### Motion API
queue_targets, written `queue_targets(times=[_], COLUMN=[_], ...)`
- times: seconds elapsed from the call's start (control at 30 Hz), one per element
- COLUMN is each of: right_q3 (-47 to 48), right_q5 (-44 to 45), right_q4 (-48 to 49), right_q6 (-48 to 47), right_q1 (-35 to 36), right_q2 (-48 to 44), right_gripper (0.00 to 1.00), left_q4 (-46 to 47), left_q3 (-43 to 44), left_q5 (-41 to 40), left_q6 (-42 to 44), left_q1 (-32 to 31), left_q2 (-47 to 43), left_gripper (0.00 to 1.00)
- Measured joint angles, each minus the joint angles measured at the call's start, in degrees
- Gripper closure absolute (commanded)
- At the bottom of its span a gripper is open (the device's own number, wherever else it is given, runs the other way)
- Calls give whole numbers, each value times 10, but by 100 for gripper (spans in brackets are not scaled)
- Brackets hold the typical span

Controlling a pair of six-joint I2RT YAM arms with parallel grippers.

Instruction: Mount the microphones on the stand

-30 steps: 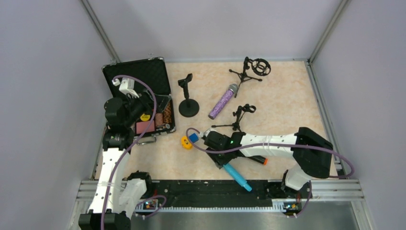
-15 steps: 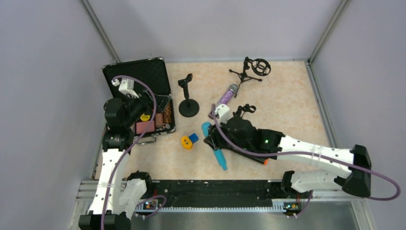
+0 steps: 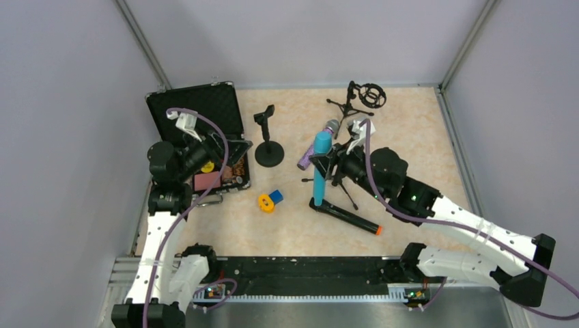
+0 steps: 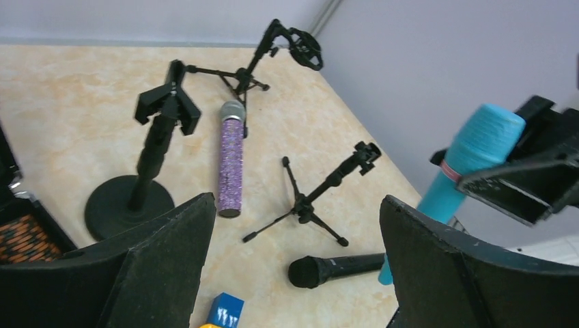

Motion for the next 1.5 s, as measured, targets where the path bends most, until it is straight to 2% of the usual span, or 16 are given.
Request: queue_targets(times=[0.17, 0.47, 0.7, 0.97, 1.07, 1.17, 1.3, 1.33, 1.43, 1.5], right_q3=[13, 23, 27, 27, 27, 27, 26, 26, 26, 26], right_q5=[-54, -202, -281, -326, -329, -332, -329, -330, -333, -334], right_q4=[2, 54, 73, 102, 106, 115, 119, 122, 125, 127], right_q6=[24, 103, 151, 190, 196, 202, 207, 214, 217, 218], right_q1=[-57, -159, -179, -179, -181, -181, -183, -183, -183, -183], right_q2=[6, 20, 50, 54, 56, 62, 69, 72, 75, 76], right_gripper=[100, 100, 100, 100, 100, 100, 97, 94, 78, 61], left_q4=[56, 111, 174, 184, 189, 195, 219, 225, 232, 233], left_q3=[-16, -26, -26, -26, -26, -26, -30, -30, -35, -36], left_q5=[38, 27, 4, -40, -46, -49, -36, -38, -36, -38], left_q6=[-28, -45, -62, -66, -68, -72, -73, -76, -79, -80], left_q1=[-50, -242, -332, -385, -397, -406, -414, -417, -419, -419], left_q2=[16, 78, 139, 188, 191, 191, 191, 191, 192, 192], left_gripper=[6, 7, 10, 17, 28, 48, 92, 98, 100, 100])
